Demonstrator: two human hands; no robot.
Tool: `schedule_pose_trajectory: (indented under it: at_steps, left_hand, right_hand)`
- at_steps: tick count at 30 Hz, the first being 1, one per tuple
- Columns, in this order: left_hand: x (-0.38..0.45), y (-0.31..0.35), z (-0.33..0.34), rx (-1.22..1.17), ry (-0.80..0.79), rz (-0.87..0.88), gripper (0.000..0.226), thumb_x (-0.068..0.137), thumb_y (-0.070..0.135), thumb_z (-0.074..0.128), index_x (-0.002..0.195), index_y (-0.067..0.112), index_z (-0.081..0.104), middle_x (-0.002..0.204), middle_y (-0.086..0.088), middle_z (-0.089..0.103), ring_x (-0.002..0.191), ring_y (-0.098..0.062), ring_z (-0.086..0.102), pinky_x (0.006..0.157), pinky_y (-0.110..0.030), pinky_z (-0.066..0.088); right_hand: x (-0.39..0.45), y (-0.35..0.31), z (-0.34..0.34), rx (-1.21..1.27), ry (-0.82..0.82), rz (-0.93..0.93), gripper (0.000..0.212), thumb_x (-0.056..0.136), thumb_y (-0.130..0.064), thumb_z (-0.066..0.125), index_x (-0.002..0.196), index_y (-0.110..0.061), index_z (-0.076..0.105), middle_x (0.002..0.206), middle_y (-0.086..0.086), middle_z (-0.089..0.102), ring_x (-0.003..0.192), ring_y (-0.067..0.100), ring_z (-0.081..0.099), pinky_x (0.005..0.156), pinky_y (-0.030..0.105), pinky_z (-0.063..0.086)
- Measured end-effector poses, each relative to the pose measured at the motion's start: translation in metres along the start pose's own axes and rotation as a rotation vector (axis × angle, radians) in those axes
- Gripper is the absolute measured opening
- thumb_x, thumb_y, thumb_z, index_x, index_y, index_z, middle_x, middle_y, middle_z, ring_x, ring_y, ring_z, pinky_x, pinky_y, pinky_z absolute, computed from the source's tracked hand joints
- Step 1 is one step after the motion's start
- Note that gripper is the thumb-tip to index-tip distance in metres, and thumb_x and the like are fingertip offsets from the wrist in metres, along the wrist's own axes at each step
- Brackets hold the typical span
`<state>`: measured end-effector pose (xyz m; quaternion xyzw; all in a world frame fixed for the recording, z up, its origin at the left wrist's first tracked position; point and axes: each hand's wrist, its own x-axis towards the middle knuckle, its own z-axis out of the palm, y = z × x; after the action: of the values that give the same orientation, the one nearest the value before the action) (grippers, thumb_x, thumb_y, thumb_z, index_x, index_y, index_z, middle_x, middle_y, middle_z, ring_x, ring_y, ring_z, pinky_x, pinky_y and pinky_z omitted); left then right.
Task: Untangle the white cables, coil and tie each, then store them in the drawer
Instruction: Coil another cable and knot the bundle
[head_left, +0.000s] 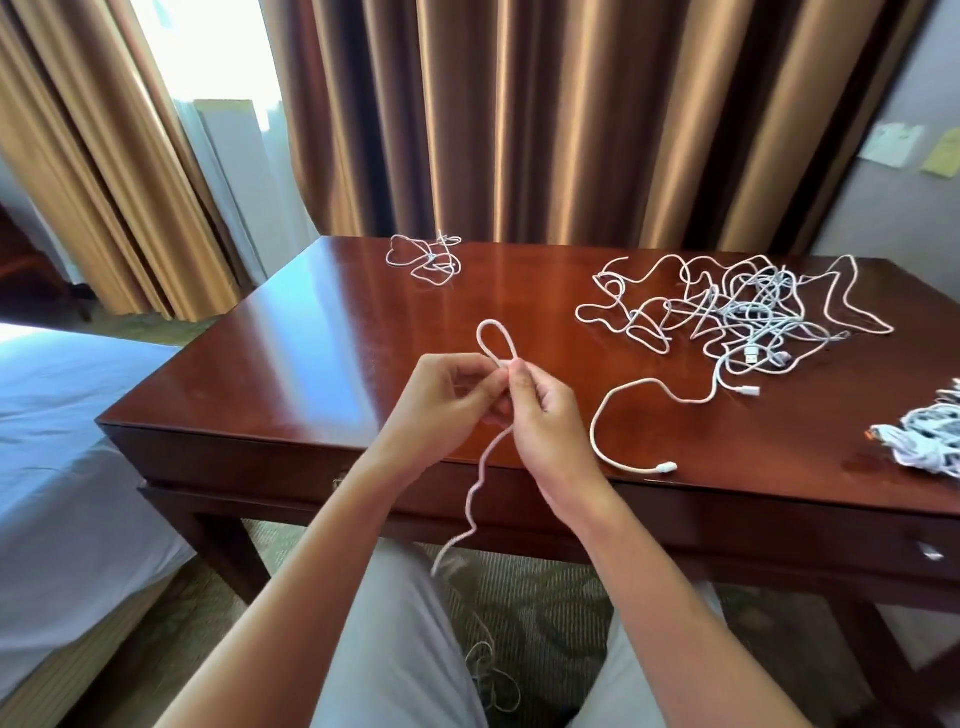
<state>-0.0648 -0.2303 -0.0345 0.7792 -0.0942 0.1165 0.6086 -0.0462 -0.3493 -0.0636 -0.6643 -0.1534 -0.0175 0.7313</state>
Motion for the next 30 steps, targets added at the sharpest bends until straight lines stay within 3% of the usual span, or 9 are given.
schedule_pose_trajectory:
  at_steps: [3, 9, 12, 15, 18, 22, 25, 27, 30]
  left_hand:
    - [0.001, -0.006, -0.003, 0.117, 0.074, 0.000, 0.022, 0.092, 0.012, 0.070, 0.074, 0.025, 0.076, 0.059, 0.014, 0.063, 0.060, -0.005, 0.056, 0.062, -0.023, 0.047]
    - [0.003, -0.013, -0.012, 0.186, 0.188, 0.050, 0.022, 0.078, 0.024, 0.084, 0.069, 0.043, 0.077, 0.064, 0.010, 0.053, 0.065, -0.009, 0.047, 0.064, -0.030, 0.040]
    - [0.000, -0.006, -0.017, 0.454, 0.282, 0.239, 0.022, 0.075, 0.036, 0.086, 0.076, 0.021, 0.069, 0.074, 0.002, 0.057, 0.068, -0.011, 0.049, 0.066, -0.022, 0.039]
    - [0.000, 0.001, -0.024, 0.880, 0.126, 0.573, 0.036, 0.085, 0.037, 0.071, 0.117, 0.020, 0.066, 0.113, -0.002, 0.056, 0.097, -0.020, 0.051, 0.085, -0.028, 0.044]
    - [0.004, 0.001, -0.027, 1.059, 0.046, 0.700, 0.029, 0.093, 0.031, 0.058, 0.115, 0.020, 0.073, 0.099, 0.005, 0.068, 0.090, -0.023, 0.050, 0.076, -0.042, 0.048]
    - [-0.003, 0.001, -0.018, 0.822, 0.235, 0.599, 0.014, 0.093, 0.017, 0.065, 0.089, 0.012, 0.078, 0.069, 0.005, 0.066, 0.075, -0.021, 0.048, 0.070, -0.043, 0.050]
    - [-0.009, 0.005, -0.006, 0.586, 0.336, 0.414, 0.013, 0.091, 0.025, 0.070, 0.085, 0.021, 0.081, 0.073, 0.010, 0.068, 0.078, -0.017, 0.054, 0.074, -0.028, 0.046]
    - [-0.012, 0.005, 0.001, 0.354, 0.341, 0.263, 0.007, 0.086, 0.033, 0.073, 0.086, 0.032, 0.080, 0.080, 0.016, 0.065, 0.084, -0.012, 0.056, 0.073, -0.019, 0.041]
    - [-0.018, 0.004, 0.008, -0.101, 0.201, 0.068, 0.011, 0.078, 0.037, 0.075, 0.081, 0.028, 0.082, 0.079, 0.014, 0.056, 0.090, -0.005, 0.051, 0.076, -0.024, 0.045]
  right_hand:
    - [-0.003, 0.000, -0.003, -0.053, -0.015, 0.039, 0.036, 0.110, -0.021, 0.040, 0.097, -0.011, 0.071, 0.085, 0.010, 0.073, 0.074, 0.015, 0.070, 0.066, 0.027, 0.056]
    - [0.000, -0.014, -0.015, 0.014, -0.091, 0.132, 0.028, 0.107, -0.016, 0.047, 0.119, -0.007, 0.071, 0.066, -0.009, 0.045, 0.062, 0.002, 0.040, 0.062, 0.017, 0.036]
    - [0.000, -0.020, -0.019, -0.020, -0.082, 0.120, 0.025, 0.106, -0.014, 0.050, 0.110, -0.011, 0.075, 0.065, -0.010, 0.048, 0.065, 0.010, 0.040, 0.060, 0.020, 0.035]
    - [-0.001, -0.025, -0.020, -0.125, -0.127, 0.101, 0.026, 0.105, -0.016, 0.053, 0.095, -0.017, 0.077, 0.065, -0.007, 0.054, 0.069, 0.017, 0.044, 0.062, 0.024, 0.037]
    - [-0.002, -0.030, -0.022, -0.153, -0.121, 0.021, 0.021, 0.101, -0.018, 0.061, 0.090, -0.010, 0.078, 0.069, -0.003, 0.065, 0.066, 0.008, 0.053, 0.063, 0.022, 0.043]
    - [-0.006, -0.031, -0.023, -0.004, 0.004, -0.120, 0.006, 0.092, -0.013, 0.073, 0.095, -0.008, 0.076, 0.085, 0.003, 0.078, 0.076, 0.007, 0.070, 0.069, 0.019, 0.050]
    - [-0.010, -0.027, -0.023, 0.177, -0.006, -0.149, 0.016, 0.091, -0.016, 0.072, 0.106, -0.010, 0.074, 0.094, 0.008, 0.078, 0.079, 0.010, 0.066, 0.074, 0.023, 0.050]
    - [-0.013, -0.023, -0.024, 0.270, -0.020, -0.133, 0.024, 0.088, -0.023, 0.070, 0.110, -0.013, 0.072, 0.095, 0.005, 0.076, 0.080, 0.011, 0.063, 0.075, 0.024, 0.051]
    - [-0.021, -0.019, -0.022, 0.252, -0.049, -0.056, 0.037, 0.089, -0.043, 0.059, 0.111, -0.013, 0.067, 0.091, 0.002, 0.069, 0.076, 0.010, 0.059, 0.067, 0.025, 0.050]
